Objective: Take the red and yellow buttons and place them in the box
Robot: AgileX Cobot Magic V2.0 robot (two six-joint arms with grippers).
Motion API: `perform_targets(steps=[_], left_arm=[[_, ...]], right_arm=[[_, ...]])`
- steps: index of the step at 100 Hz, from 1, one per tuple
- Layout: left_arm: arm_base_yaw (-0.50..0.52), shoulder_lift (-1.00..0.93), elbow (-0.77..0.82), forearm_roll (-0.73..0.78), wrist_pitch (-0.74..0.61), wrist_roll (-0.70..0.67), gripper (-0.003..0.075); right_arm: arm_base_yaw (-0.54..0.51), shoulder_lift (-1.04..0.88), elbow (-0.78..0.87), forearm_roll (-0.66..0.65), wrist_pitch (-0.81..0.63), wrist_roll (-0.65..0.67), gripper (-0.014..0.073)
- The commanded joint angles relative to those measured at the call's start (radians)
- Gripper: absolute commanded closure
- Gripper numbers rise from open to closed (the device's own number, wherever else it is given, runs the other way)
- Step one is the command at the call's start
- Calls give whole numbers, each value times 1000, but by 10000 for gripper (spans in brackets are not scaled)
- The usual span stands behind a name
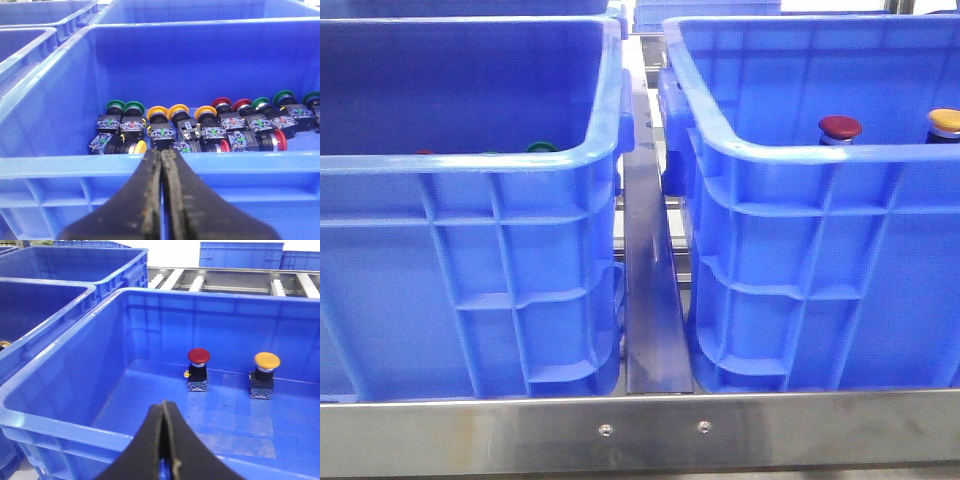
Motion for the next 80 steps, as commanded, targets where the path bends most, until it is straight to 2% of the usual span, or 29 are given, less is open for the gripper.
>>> perform_targets(steps=[1, 46, 80], left_arm=[[-6, -30, 21, -7, -86, -2, 741], [-6, -30, 21, -7, -86, -2, 741], [-6, -30, 21, -7, -86, -2, 741]], right_arm=[[-2, 8, -27, 12, -49, -7, 655], [-2, 8, -27, 12, -51, -7, 655], [-4, 8, 21, -18, -264, -7, 655]])
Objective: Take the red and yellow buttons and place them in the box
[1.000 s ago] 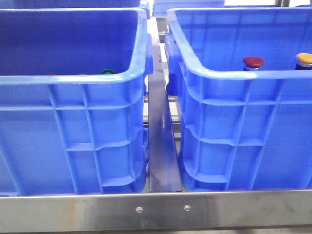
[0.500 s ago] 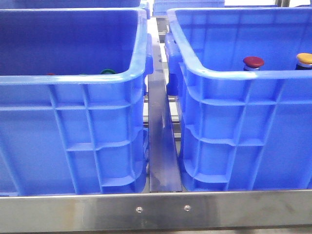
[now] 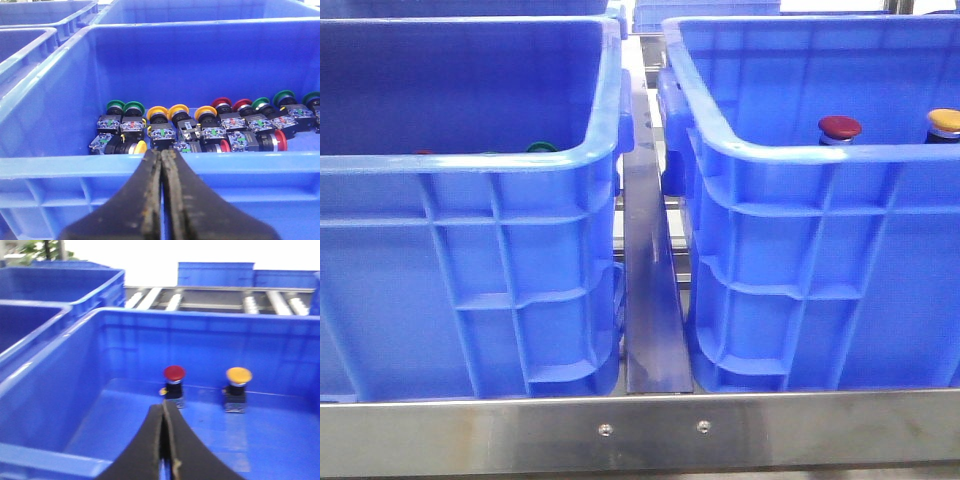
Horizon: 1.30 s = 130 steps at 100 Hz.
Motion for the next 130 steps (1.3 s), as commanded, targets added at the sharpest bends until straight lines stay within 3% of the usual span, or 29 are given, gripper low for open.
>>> perform_targets(steps=[1, 12, 33, 43, 55, 61, 130], left_arm=[[-6, -30, 21, -7, -86, -3, 741], [-6, -30, 21, -7, -86, -3, 741], [-6, -30, 21, -7, -86, -3, 741], [-6, -30, 21, -7, -86, -3, 741], [-6, -30, 21, -7, -86, -3, 741], [-6, -30, 21, -7, -86, -3, 741], [-6, -30, 21, -7, -90, -3, 741]], right_arm=[[-4, 8, -6, -20, -128, -7, 655], [-4, 8, 18, -156, -193, 84, 655], [-8, 8, 74, -710, -282, 653, 655], [-34, -15, 121, -804, -289, 815, 655], [-61, -80, 209, -809, -324, 835, 655], [-61, -135, 204, -814, -229, 833, 655], [-60, -129, 206, -814, -194, 833, 655]])
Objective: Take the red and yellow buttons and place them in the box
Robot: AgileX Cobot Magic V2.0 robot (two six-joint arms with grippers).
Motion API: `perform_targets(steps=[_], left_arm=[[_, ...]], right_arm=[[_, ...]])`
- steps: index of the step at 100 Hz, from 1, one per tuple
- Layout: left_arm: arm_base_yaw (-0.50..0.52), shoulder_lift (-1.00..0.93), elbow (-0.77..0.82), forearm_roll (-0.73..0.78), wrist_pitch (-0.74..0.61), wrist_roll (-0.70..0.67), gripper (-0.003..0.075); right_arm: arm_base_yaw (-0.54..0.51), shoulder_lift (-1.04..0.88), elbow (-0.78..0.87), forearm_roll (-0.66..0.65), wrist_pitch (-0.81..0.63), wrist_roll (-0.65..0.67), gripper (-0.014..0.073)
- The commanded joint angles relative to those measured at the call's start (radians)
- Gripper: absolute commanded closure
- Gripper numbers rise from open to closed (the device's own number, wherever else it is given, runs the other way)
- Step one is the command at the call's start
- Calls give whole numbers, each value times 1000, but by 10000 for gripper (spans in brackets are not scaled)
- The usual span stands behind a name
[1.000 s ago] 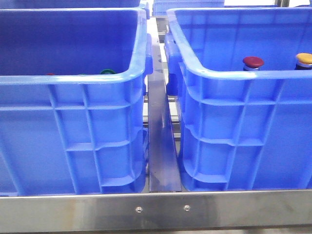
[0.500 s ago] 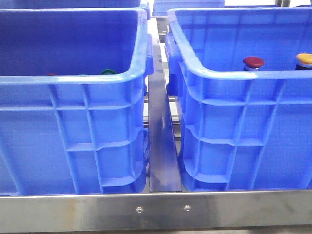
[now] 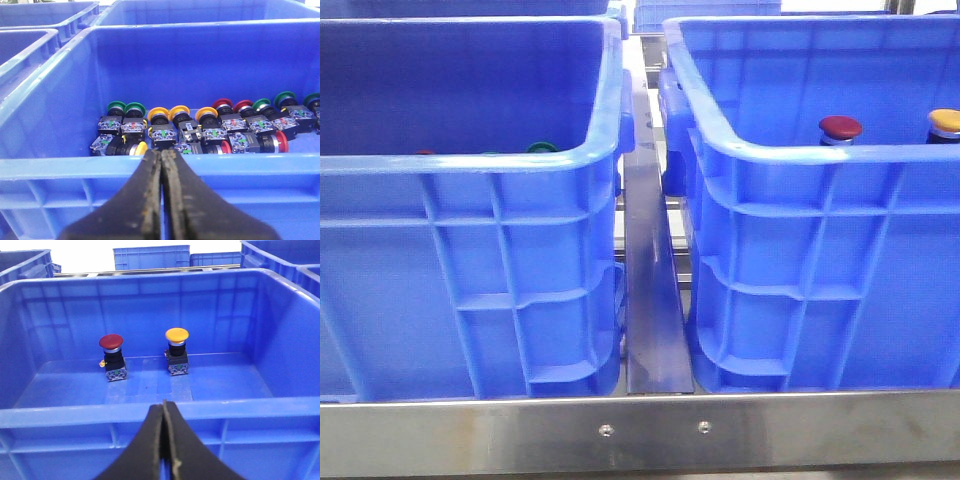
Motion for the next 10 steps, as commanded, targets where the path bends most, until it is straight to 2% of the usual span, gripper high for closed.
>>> perform_targets(steps=[1, 10], left_arm=[[-6, -30, 21, -7, -86, -3, 741], [-6, -30, 21, -7, -86, -3, 741]], right_arm=[[-4, -23, 7, -16, -74, -4, 655], [-4, -23, 7, -16, -74, -4, 655]])
